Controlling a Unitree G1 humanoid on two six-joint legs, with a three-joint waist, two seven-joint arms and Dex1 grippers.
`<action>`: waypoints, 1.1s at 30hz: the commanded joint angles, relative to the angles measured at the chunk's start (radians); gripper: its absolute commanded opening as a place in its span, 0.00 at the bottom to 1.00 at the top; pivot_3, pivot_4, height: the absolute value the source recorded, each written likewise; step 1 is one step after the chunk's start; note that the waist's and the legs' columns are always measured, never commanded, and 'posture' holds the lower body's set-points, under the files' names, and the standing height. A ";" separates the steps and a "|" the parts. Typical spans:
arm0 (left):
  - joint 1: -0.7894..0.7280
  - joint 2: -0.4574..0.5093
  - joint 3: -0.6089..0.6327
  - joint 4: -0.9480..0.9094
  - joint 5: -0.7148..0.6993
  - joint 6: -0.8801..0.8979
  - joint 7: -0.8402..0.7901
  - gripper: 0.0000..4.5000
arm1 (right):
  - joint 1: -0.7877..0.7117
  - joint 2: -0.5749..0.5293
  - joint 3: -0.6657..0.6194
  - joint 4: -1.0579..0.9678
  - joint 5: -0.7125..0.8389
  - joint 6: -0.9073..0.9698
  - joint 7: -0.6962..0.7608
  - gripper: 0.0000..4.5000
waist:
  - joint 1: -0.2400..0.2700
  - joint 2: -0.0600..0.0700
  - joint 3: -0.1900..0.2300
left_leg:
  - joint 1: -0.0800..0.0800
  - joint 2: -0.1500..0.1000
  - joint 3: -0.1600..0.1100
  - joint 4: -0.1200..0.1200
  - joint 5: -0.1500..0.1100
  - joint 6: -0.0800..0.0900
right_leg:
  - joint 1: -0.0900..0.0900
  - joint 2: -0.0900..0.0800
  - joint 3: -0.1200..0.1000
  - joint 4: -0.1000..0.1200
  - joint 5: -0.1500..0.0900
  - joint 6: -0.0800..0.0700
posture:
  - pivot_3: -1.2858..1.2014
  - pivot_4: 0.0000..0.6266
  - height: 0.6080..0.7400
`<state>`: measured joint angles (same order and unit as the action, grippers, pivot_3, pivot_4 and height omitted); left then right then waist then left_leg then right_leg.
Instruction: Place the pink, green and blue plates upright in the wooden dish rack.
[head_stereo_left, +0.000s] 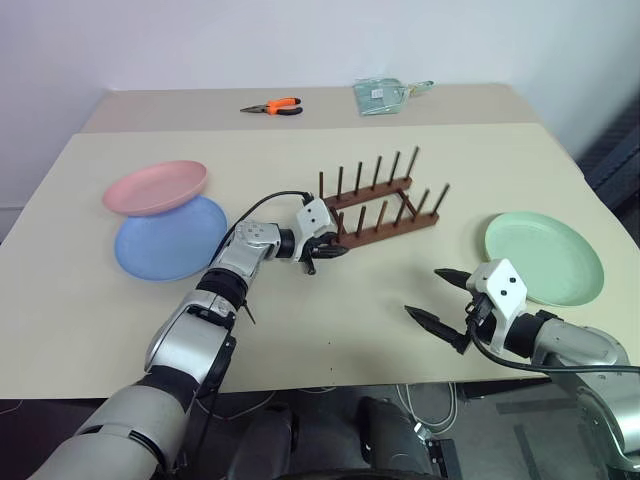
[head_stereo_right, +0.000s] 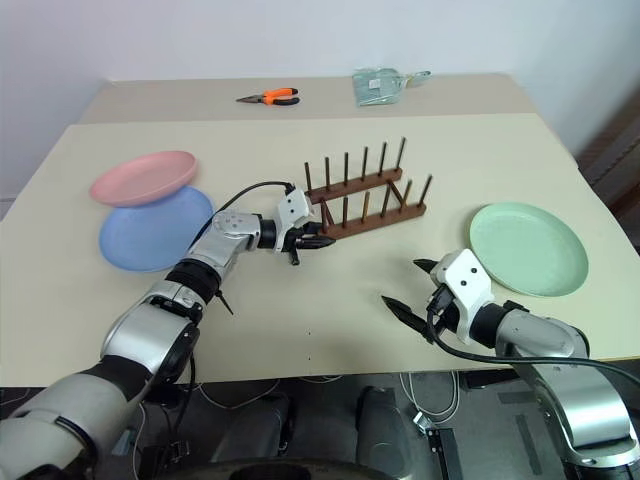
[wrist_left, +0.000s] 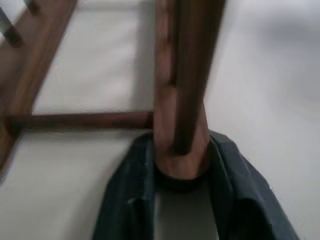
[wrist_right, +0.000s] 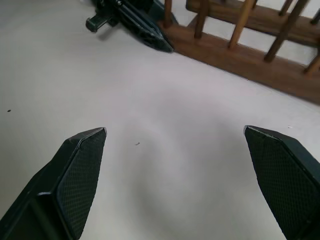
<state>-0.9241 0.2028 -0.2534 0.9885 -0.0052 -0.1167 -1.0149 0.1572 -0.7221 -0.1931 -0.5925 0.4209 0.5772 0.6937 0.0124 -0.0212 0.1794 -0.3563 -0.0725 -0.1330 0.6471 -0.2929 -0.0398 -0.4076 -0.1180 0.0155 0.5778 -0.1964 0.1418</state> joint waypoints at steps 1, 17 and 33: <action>0.057 0.019 -0.005 -0.077 0.005 0.004 -0.058 0.17 | -0.004 -0.029 -0.039 -0.017 0.026 0.006 0.026 1.00 | 0.001 0.000 0.000 | 0.000 0.000 0.000 0.000 0.000 0.000 | 0.000 0.000 0.000 0.000 0.000 0.000 | 0.52 0.24 1.00; 0.348 0.230 -0.071 -0.746 -0.013 0.343 -0.191 0.93 | 0.109 -0.152 -0.102 0.053 0.009 0.007 0.154 0.79 | 0.002 0.000 0.000 | 0.000 0.001 -0.001 0.001 0.000 0.001 | 0.001 0.000 0.000 0.000 -0.002 -0.004 | 0.52 0.24 1.00; 0.642 0.315 -0.071 -1.263 -0.120 0.710 0.029 0.04 | -0.064 -0.042 0.195 0.181 -0.229 -0.043 -0.034 0.00 | 0.002 0.000 0.001 | -0.001 0.002 -0.001 0.001 -0.001 0.001 | 0.001 -0.001 0.001 -0.001 -0.003 -0.004 | 0.52 0.24 1.00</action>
<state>-0.2706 0.5481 -0.2833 -0.2690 -0.1717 0.6198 -1.0622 0.1220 -0.7809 -0.0320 -0.4477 0.2457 0.5572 0.7026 0.0146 -0.0211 0.1799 -0.3565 -0.0705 -0.1338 0.6484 -0.2938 -0.0389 -0.4067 -0.1191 0.0166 0.5772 -0.1995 0.1378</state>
